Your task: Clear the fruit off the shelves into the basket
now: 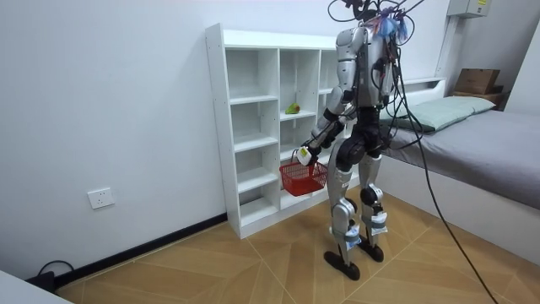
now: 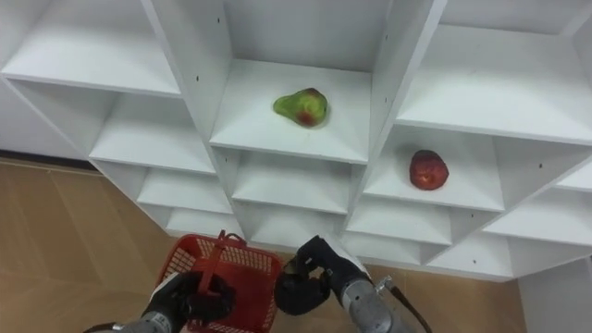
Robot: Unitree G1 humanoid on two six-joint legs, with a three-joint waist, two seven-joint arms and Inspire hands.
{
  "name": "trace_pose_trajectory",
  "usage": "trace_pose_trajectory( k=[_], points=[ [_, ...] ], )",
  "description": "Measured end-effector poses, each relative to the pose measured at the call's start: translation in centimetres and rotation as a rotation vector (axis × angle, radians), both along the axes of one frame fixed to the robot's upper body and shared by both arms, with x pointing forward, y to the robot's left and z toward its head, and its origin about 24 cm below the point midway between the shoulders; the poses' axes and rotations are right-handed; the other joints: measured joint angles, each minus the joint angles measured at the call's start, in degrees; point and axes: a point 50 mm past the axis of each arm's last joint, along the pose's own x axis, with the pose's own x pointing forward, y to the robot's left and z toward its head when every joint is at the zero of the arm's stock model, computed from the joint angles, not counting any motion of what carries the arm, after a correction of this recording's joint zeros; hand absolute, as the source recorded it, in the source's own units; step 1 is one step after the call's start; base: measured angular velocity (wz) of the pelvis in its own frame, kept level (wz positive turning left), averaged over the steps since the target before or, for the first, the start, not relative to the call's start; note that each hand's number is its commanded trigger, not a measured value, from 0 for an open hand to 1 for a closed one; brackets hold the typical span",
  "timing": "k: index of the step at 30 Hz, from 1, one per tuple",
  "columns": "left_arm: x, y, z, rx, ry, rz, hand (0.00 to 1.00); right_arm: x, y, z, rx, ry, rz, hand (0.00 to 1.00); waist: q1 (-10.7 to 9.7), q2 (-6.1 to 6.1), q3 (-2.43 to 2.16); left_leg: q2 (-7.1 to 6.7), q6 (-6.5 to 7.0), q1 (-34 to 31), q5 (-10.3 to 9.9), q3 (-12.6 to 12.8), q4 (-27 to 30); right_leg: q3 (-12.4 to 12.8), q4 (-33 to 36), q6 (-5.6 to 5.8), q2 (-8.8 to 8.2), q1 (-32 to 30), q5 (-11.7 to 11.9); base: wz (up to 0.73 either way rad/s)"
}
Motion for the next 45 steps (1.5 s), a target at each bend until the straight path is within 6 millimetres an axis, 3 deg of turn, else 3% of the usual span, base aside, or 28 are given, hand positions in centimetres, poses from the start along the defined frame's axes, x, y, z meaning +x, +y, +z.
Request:
trace_pose_trajectory(
  k=[11,33,45],
  points=[
    [1.0,-1.9,0.8,-0.006,-0.050,-0.142,1.00,1.2,0.0,-0.2,-0.028,0.012,0.018,1.00,0.0,1.25,-0.18,-0.03,0.01,-0.6,0.2,-0.1,0.4,-1.4,0.0,0.00,-0.13,0.2,0.0,0.05],
    [1.4,-3.5,1.4,-0.053,-0.075,-0.237,1.00,1.8,0.6,-0.3,0.015,0.036,-0.009,1.00,0.3,1.13,-0.09,-0.03,-0.01,-1.6,0.6,0.1,0.5,-1.4,0.0,0.00,-0.23,-0.8,0.0,0.00],
    [1.5,-4.0,1.5,-0.065,-0.078,-0.274,1.00,1.9,0.9,-0.3,0.047,0.044,-0.027,1.00,1.3,0.52,0.34,-0.08,-0.01,-1.6,0.6,0.0,0.5,-1.5,0.0,0.00,-0.22,-0.8,0.0,0.00]
  ],
)
